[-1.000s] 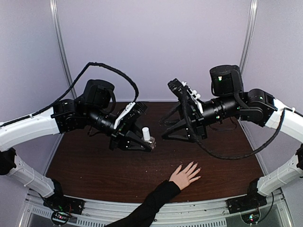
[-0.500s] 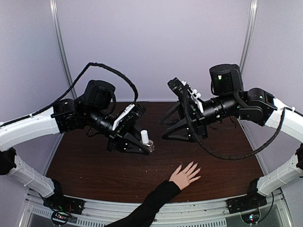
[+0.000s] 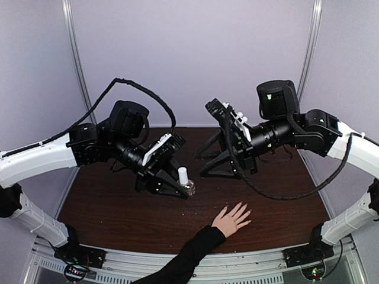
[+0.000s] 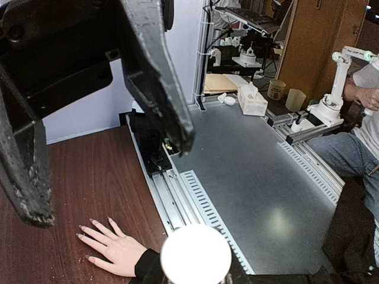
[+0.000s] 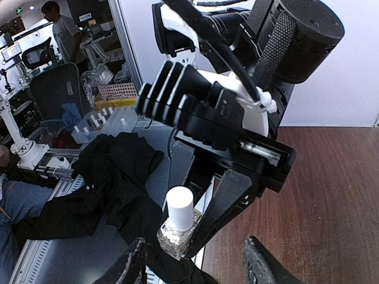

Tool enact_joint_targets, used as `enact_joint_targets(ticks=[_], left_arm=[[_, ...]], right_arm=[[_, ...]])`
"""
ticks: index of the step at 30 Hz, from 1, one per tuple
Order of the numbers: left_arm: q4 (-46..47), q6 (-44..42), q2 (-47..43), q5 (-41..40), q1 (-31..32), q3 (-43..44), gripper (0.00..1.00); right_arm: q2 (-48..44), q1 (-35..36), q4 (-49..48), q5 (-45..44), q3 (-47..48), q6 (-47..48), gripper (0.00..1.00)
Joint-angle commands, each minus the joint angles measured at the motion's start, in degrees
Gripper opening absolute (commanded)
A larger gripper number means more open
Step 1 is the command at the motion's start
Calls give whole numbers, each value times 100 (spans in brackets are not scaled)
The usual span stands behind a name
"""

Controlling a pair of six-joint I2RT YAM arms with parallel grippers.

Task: Paint the nails
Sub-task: Screw the nail polish bottle cap onto the nail polish bottle.

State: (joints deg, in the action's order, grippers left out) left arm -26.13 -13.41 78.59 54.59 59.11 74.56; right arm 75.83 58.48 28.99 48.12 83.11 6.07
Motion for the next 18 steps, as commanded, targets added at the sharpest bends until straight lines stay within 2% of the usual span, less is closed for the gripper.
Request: enact_joint_targets(ticks=[1,18], left_arm=[[14,-146,5,223,40,169,0],[0,-298,75,531,176,126,0]], right_arm=[[43,-12,-92,225,194,-51,55],[515,105,-190,1045,496,-227,54]])
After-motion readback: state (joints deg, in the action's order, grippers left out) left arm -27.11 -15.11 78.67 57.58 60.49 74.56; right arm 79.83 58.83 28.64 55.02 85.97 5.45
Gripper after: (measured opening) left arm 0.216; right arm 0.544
